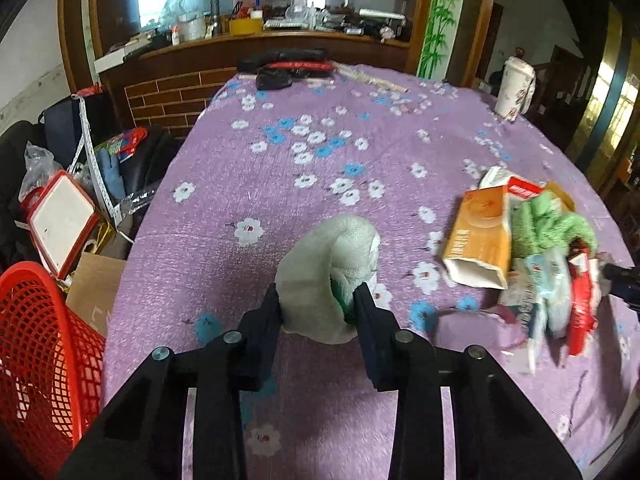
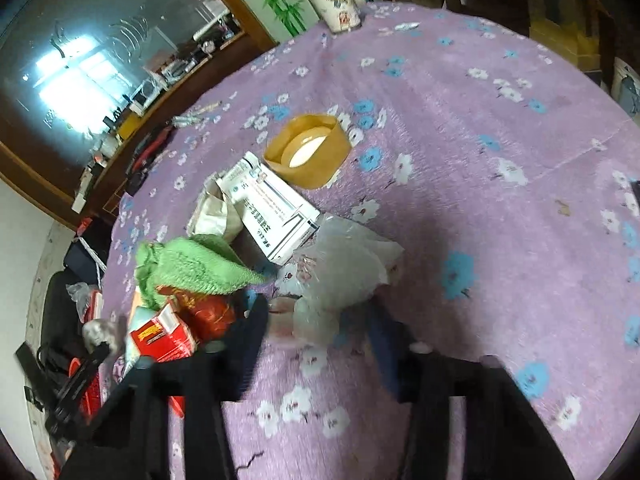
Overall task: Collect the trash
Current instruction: 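Grasp the white-green glove with the left tool while the right tool grasps a plastic bag, then carry the glove and plastic bag to the red wastebasket with both tools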
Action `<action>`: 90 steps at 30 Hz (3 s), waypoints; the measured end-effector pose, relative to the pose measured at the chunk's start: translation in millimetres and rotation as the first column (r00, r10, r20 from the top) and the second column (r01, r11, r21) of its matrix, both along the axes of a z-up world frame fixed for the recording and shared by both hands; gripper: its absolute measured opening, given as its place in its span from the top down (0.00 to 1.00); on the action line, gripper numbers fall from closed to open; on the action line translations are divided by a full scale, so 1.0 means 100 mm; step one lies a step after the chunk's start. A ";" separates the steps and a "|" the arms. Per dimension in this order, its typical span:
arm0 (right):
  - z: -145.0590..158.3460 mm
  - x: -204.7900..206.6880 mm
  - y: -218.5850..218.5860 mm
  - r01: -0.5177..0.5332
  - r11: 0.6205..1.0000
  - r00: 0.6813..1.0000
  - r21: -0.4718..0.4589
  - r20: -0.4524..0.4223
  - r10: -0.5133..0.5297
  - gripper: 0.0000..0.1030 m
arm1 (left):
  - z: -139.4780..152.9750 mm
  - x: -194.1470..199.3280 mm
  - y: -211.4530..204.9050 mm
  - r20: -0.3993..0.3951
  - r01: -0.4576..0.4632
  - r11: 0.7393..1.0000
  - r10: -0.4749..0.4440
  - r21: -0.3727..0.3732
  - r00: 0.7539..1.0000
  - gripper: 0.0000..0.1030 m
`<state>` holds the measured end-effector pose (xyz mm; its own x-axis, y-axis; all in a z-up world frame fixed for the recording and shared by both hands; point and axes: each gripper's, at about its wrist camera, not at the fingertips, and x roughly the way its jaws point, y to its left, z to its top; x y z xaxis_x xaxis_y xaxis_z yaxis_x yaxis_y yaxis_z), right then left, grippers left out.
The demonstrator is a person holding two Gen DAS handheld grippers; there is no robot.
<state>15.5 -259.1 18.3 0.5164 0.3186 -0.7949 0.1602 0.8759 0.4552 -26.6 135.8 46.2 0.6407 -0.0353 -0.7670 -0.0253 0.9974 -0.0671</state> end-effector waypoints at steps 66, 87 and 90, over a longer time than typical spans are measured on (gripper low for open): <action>0.81 -0.87 2.62 -0.501 0.815 0.758 -0.292 0.305 0.576 0.72 | 0.53 -1.26 0.41 0.225 -0.160 0.987 0.150 0.024 0.963 0.67; 1.00 -0.89 4.63 -0.722 0.607 0.535 -0.331 0.288 0.794 0.72 | 0.51 -1.82 2.09 0.215 -0.479 0.878 0.470 -0.011 0.856 0.66; 0.92 -0.91 4.85 -0.740 0.579 0.512 -0.341 0.273 0.815 0.71 | 0.41 -1.80 2.20 0.194 -0.492 0.871 0.486 -0.021 0.852 0.66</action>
<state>-75.8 225.5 110.4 0.3748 0.6270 -0.6830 -0.7649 0.6254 0.1544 -206.6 355.4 86.9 0.7009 0.3399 -0.6271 -0.4998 0.8612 -0.0919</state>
